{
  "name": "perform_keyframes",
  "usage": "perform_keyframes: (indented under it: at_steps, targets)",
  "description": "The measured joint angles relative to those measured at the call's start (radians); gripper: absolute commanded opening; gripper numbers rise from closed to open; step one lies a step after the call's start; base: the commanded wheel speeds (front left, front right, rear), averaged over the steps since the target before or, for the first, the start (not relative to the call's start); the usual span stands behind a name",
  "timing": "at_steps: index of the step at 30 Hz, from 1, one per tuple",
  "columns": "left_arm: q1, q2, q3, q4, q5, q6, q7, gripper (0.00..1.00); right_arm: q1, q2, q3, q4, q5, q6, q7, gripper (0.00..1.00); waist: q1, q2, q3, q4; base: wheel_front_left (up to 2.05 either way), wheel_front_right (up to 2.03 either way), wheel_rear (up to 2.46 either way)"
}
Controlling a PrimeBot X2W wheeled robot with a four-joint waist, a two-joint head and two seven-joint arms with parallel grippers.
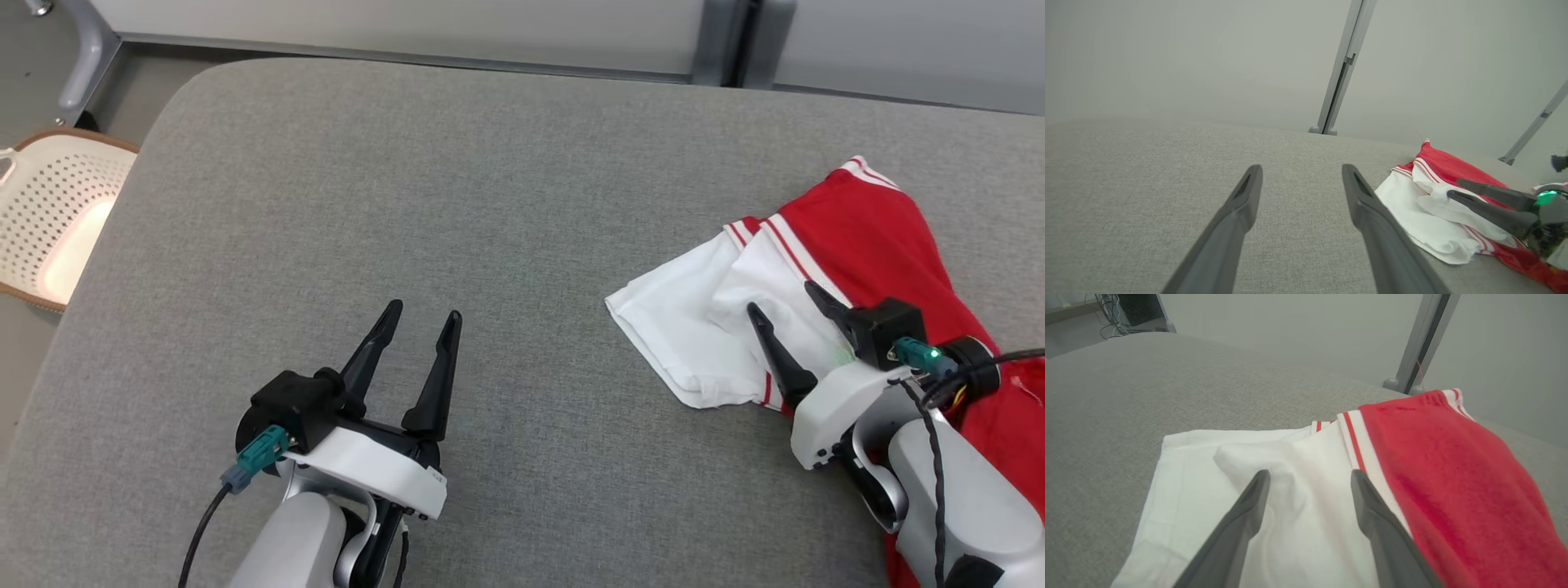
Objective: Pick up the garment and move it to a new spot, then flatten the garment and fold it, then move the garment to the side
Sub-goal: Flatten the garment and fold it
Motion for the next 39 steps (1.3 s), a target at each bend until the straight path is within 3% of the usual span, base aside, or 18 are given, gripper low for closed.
perform_keyframes:
  at_steps: [4,6,16,28,33,39]
  targets:
    - [-0.015,-0.004,-0.004,0.004,-0.007,0.0,0.0,1.0,-0.041,-0.023,0.049,0.052,0.043,0.0,0.019,1.0,0.0,0.0,0.026,0.031,0.0,0.0,0.0]
    - [-0.025,-0.005,-0.004,0.007,-0.007,0.0,0.0,1.0,-0.063,-0.032,0.078,0.076,0.081,0.0,0.02,0.0,0.0,0.0,0.038,0.047,0.0,0.0,0.0]
    - [-0.023,-0.009,-0.002,0.017,-0.008,0.0,0.0,1.0,-0.105,-0.025,0.205,0.058,0.175,0.0,-0.057,0.0,0.0,0.0,0.004,0.05,0.0,0.0,0.0]
    - [0.002,-0.011,-0.024,0.026,-0.018,0.0,0.0,1.0,-0.275,0.028,0.484,-0.21,0.375,0.0,-0.091,0.0,0.0,0.0,-0.045,0.076,0.0,0.0,0.0]
    - [0.015,-0.011,-0.025,0.024,-0.026,0.0,0.0,1.0,-0.366,-0.035,0.473,-0.241,0.445,0.0,-0.081,0.0,0.0,0.0,-0.044,0.09,0.0,0.0,0.0]
    - [0.012,-0.012,-0.044,0.018,-0.044,0.0,0.0,1.0,-0.45,-0.184,0.356,-0.096,0.49,0.0,-0.035,0.0,0.0,0.0,-0.025,0.114,0.0,0.0,0.0]
